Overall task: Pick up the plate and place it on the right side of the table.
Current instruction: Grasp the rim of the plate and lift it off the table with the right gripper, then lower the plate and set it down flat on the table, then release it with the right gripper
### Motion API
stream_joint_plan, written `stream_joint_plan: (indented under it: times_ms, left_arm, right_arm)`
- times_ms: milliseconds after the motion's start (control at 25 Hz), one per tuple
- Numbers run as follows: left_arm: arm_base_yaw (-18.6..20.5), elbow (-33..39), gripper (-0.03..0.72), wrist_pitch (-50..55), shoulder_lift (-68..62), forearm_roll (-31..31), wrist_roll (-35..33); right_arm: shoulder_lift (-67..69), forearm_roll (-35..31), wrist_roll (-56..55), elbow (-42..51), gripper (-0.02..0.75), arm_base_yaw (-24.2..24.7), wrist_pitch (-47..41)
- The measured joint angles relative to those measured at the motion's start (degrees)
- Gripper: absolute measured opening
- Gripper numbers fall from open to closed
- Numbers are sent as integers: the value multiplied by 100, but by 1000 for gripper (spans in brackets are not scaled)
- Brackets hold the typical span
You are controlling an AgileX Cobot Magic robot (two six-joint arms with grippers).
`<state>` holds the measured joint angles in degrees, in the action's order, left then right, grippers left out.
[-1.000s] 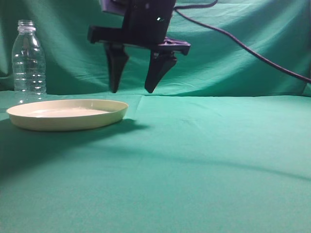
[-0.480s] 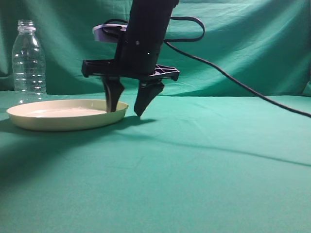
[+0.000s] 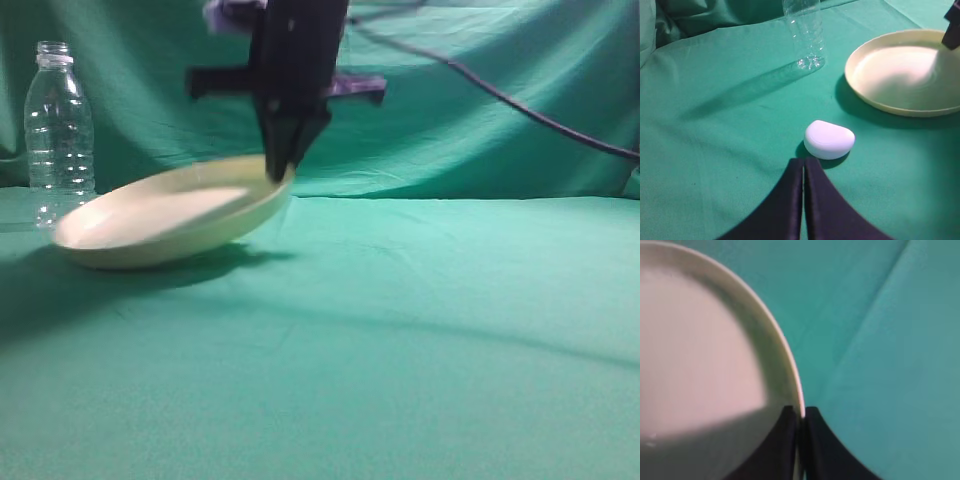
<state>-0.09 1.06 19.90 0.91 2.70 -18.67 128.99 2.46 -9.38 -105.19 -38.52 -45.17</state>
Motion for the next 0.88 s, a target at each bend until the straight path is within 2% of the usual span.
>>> stream_joint_plan:
  times_ms: [200,400,600,880]
  left_arm:
    - [0,0,0,0,0,0,0]
    - [0,0,0,0,0,0,0]
    - [0,0,0,0,0,0,0]
    - [0,0,0,0,0,0,0]
  right_arm:
    - [-794,851,-150,-189,0,11,-700]
    - [-1757,1003,-150,-121,0,419,-1279]
    - [-2719,1045,-150,1154,0,1397,-1220]
    - [-3519,1058,-348,3347,0,2757,-207]
